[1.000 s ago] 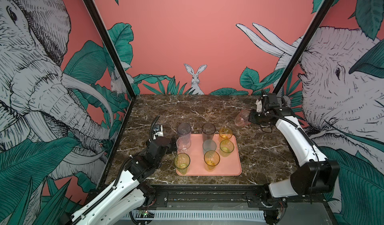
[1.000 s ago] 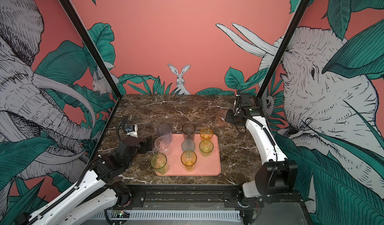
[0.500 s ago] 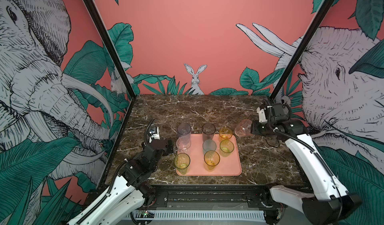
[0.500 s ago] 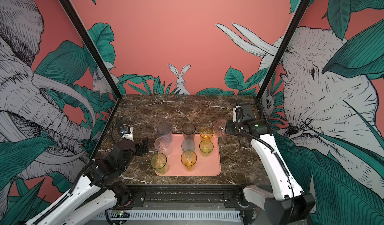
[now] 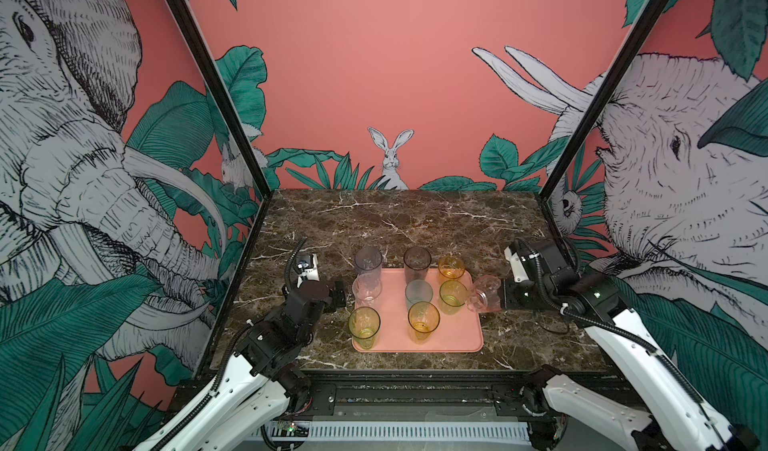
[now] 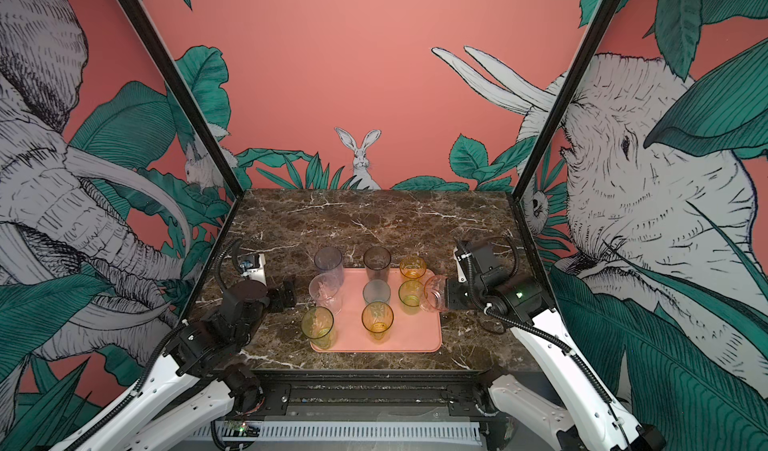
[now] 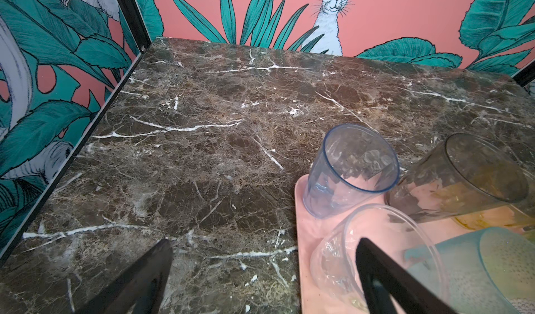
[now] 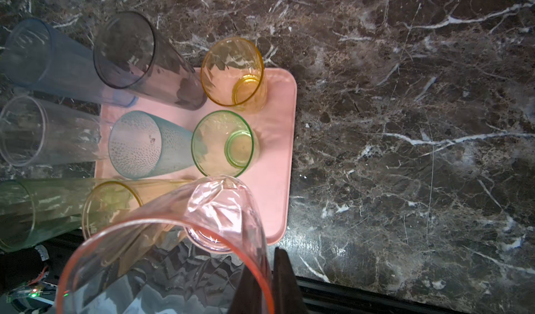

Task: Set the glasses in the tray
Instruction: 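Lift the pink glass and carry it toward the tray's nearest corner, then lower the pink glass onto the tray and open the right gripper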

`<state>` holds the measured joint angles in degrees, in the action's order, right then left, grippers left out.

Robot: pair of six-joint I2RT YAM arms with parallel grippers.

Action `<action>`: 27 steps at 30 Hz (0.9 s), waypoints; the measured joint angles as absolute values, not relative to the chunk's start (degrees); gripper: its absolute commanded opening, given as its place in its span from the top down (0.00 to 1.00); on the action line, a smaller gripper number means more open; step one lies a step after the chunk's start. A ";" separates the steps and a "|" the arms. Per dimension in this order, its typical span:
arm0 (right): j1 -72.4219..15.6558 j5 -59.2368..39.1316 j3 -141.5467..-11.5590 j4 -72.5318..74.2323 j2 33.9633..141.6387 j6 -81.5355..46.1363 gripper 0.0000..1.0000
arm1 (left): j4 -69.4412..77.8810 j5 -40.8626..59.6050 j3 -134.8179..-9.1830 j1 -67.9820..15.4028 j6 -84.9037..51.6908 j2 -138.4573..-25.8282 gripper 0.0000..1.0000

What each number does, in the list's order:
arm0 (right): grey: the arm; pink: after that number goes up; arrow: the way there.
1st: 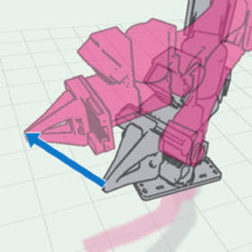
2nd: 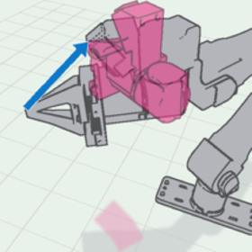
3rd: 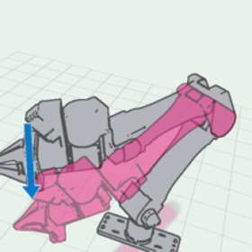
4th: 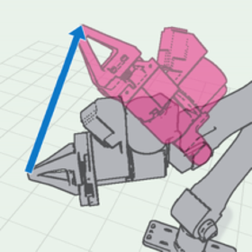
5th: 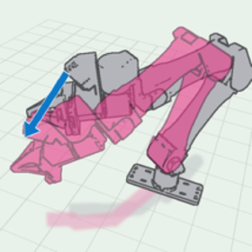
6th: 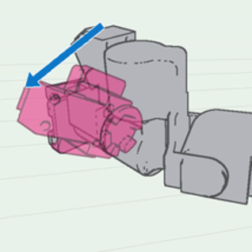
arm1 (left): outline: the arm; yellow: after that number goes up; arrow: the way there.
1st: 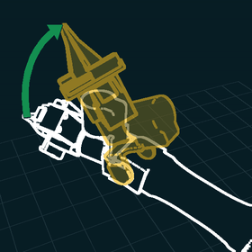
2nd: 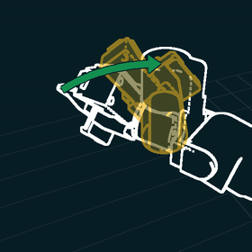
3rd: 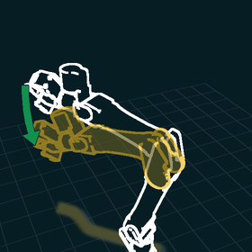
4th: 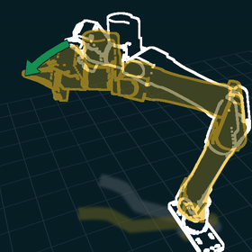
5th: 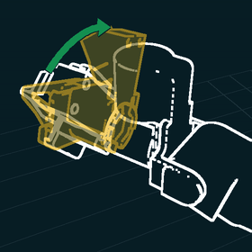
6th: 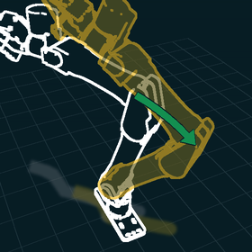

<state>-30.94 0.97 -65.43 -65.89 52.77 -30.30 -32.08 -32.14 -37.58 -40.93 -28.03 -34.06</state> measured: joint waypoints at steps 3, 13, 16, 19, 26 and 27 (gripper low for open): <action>-34.20 2.22 -63.22 -65.95 52.05 -31.81 1.00 | -32.10 -31.97 -37.58 -40.93 -28.05 -33.65 0.01; -47.24 7.68 -55.31 -63.66 53.01 -37.60 1.00 | -32.86 -31.94 -37.58 -40.93 -28.51 -32.60 0.01; -50.06 8.99 -53.15 -61.63 54.83 -39.35 1.00 | -32.82 -31.90 -37.58 -40.93 -28.62 -32.69 0.01; -52.25 9.39 -51.09 -58.74 57.17 -40.84 1.00 | -32.75 -31.83 -37.58 -40.93 -28.73 -33.21 0.01; -54.39 9.72 -47.29 -52.97 62.50 -42.59 1.00 | -32.64 -31.18 -37.58 -40.93 -28.97 -34.26 0.01; -54.39 9.78 -46.96 -52.47 63.00 -42.70 1.00 | -32.60 -31.07 -37.58 -40.93 -28.99 -34.26 0.01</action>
<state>-54.39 9.78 -46.96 -52.47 63.00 -42.70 -32.60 -31.07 -37.58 -40.93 -28.99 -34.26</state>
